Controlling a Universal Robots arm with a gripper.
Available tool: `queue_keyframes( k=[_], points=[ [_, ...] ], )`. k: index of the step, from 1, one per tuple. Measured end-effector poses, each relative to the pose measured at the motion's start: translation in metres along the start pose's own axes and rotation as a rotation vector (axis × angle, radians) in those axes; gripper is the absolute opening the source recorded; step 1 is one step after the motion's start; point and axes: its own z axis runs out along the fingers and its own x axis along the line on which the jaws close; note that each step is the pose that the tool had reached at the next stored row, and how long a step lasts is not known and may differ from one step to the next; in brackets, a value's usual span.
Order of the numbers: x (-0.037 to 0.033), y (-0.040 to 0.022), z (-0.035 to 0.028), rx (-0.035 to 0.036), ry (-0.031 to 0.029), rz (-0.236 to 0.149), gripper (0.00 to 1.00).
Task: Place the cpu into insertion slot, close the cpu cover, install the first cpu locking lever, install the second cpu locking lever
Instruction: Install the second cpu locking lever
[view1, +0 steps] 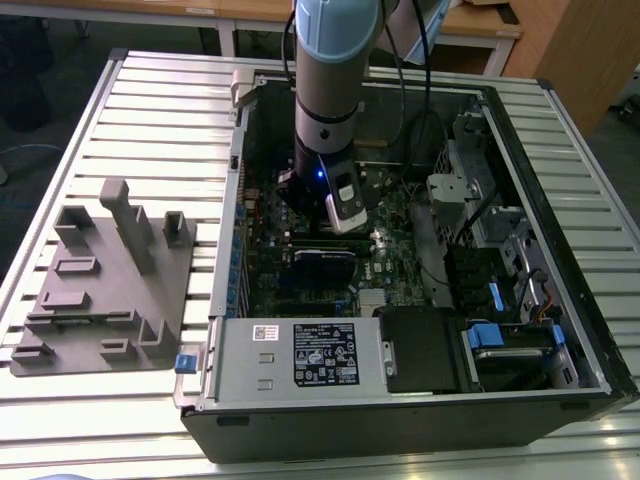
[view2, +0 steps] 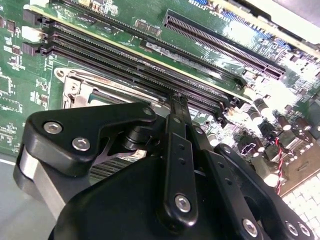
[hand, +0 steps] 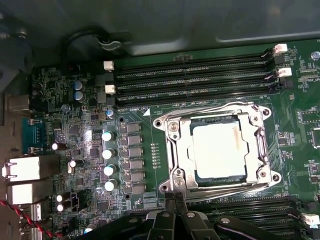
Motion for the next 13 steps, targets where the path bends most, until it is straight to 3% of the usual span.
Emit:
queue_keyframes(
  k=[6, 13],
  points=[
    [0.0011, -0.0002, 0.0013, -0.018, 0.0016, 0.0, 0.11],
    [0.0035, -0.0007, 0.0027, -0.0219, 0.0011, -0.001, 0.11]
  ],
)
